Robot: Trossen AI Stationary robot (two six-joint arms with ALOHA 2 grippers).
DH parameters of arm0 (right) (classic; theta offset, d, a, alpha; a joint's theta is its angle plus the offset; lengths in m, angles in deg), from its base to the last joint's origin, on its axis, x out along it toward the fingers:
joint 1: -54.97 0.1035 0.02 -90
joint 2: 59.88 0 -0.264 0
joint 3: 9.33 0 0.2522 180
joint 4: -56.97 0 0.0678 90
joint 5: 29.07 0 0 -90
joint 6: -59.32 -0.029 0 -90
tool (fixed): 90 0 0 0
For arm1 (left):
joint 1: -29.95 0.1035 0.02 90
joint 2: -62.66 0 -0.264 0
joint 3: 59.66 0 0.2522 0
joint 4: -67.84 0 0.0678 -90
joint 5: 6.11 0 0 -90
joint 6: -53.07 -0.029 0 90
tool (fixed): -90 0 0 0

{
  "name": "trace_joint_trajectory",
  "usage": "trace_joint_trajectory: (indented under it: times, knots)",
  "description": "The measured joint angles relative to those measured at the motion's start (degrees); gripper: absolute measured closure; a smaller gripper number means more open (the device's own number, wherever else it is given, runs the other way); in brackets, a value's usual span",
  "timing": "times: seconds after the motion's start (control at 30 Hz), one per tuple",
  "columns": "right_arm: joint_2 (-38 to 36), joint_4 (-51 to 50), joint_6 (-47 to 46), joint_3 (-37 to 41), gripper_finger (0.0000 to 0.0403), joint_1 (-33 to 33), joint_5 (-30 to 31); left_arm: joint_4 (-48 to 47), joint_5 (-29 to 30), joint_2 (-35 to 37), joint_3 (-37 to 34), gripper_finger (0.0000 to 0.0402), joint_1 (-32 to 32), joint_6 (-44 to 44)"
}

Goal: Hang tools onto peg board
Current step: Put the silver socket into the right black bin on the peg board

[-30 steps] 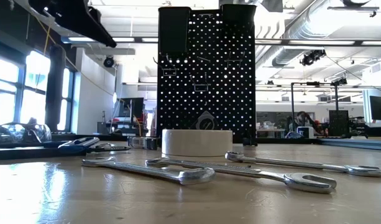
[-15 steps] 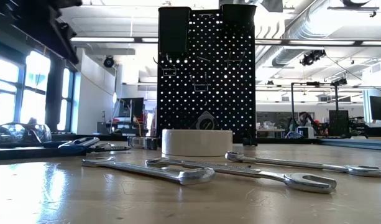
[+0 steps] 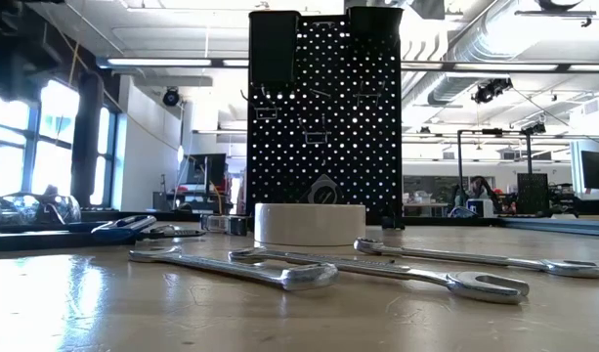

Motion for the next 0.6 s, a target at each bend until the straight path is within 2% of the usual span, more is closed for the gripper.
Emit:
trace_joint_trajectory:
  times: [0.33,0.6]
  knots:
    - [5.2,-0.2,-0.1,0.0,0.0240,4.8,-1.0,6.9,0.0,-10.0,0.0,0.0220,-14.9,15.4]
    - [7.6,0.2,-2.3,0.0,0.0240,7.2,-0.8,7.0,-3.3,-16.7,2.2,0.0220,-22.1,25.8]
